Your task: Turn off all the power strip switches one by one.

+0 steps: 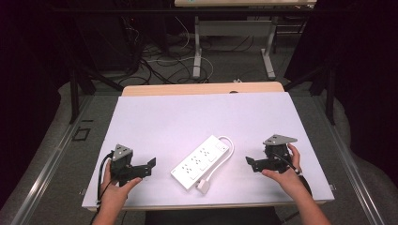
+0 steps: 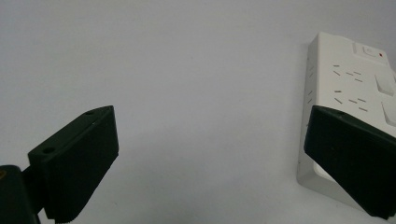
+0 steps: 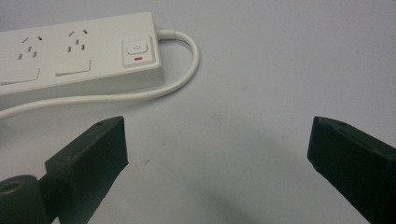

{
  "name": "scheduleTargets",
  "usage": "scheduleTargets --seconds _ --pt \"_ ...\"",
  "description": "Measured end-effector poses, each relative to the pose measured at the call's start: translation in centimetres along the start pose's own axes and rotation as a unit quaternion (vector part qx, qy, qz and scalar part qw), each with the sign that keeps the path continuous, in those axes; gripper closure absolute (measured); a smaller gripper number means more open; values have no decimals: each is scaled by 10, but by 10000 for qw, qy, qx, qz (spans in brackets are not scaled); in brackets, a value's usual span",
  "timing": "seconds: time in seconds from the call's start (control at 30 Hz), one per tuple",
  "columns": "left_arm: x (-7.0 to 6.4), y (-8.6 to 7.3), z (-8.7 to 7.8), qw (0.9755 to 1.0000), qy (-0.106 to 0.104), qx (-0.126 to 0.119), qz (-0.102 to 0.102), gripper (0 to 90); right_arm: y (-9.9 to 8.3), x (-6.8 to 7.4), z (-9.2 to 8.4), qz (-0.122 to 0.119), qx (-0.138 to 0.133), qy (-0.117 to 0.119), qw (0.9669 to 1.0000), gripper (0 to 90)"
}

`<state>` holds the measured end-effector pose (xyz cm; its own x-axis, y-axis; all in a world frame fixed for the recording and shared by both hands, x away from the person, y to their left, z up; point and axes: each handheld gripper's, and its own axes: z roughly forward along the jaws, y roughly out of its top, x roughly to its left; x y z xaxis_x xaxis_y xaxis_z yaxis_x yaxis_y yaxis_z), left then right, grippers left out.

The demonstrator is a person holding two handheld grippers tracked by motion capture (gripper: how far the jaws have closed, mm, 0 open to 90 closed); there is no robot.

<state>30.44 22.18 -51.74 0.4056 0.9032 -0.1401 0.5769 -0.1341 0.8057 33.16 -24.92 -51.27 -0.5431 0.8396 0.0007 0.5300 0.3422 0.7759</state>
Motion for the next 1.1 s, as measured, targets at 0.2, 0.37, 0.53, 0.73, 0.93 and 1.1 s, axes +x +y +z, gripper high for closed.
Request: scheduleTargets --seconds 0.2,0.37,0.53,0.73,0.93,1.1 --pt "-1 0 -1 10000 -2 9 43 34 11 5 5 -186 -7 40 9998 139" --pt "-2 0 -1 10000 -4 -6 56 37 22 11 9 -286 -18 99 9995 152" --pt "-1 -1 -1 10000 -10 -9 9 39 31 17 12 -250 35 201 9995 160" --pt "2 -2 0 10000 24 -21 -33 44 40 26 20 -263 18 267 9993 217" --pt "4 -3 -1 10000 35 -13 -69 50 47 32 25 -237 18 297 9993 254" --pt "5 -3 0 10000 31 -40 -66 53 53 38 31 -292 66 342 9990 340"
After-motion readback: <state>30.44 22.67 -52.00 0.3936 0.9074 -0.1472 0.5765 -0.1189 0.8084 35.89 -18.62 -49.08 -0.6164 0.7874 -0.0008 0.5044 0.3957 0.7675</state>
